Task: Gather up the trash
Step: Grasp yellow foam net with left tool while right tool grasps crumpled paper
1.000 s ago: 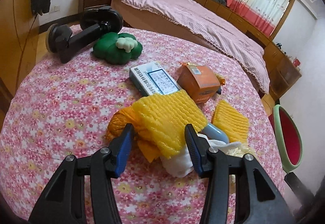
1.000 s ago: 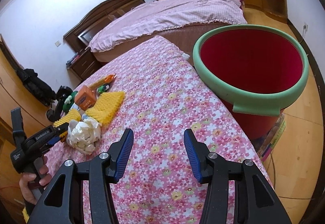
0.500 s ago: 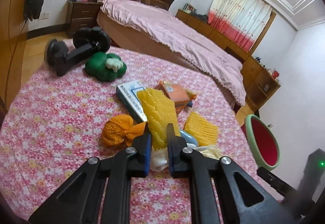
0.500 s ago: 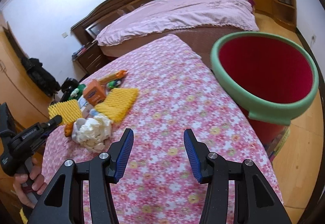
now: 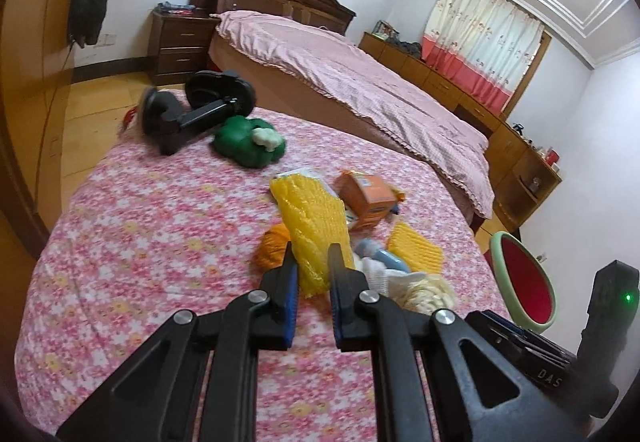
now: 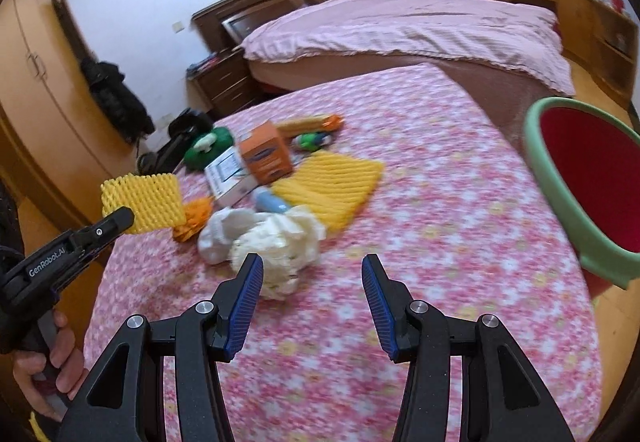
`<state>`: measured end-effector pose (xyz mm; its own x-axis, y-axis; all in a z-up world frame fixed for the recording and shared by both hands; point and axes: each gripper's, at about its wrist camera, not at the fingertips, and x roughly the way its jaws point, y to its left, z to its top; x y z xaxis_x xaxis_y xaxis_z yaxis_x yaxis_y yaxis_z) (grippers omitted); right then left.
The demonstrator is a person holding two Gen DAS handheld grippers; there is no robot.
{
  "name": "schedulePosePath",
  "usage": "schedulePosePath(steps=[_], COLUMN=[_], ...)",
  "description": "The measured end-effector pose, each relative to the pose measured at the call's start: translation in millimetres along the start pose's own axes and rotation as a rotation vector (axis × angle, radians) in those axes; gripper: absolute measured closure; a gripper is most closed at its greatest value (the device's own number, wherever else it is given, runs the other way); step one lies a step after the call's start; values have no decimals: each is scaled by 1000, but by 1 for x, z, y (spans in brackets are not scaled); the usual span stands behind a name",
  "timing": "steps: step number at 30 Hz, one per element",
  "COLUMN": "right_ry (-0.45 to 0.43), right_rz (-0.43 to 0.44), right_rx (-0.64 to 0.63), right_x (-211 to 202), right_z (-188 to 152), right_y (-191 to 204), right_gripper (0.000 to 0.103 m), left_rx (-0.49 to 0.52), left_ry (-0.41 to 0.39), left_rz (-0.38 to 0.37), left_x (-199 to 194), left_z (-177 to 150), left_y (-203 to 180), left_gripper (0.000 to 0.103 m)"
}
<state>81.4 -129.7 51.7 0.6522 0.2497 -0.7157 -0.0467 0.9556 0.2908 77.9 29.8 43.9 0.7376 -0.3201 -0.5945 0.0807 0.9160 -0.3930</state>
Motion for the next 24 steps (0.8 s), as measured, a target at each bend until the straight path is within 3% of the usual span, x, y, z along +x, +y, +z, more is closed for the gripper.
schedulePosePath(steps=[11,18,24], right_ry=[68,68,18], right_rz=[28,60,62], right_rx=[1,-16,-25], right_x=[39,42,24], right_z=[-5,-16,-20], right_y=[15,17,15], right_gripper=[51,86,93], left_rx=[-34,-28,-7], left_ry=[8,8,3], left_rz=[16,2,-16], left_x=[-2,-6,-13], left_z=[-8,-11,-13], left_y=[21,15,2], left_gripper=[90,90,90])
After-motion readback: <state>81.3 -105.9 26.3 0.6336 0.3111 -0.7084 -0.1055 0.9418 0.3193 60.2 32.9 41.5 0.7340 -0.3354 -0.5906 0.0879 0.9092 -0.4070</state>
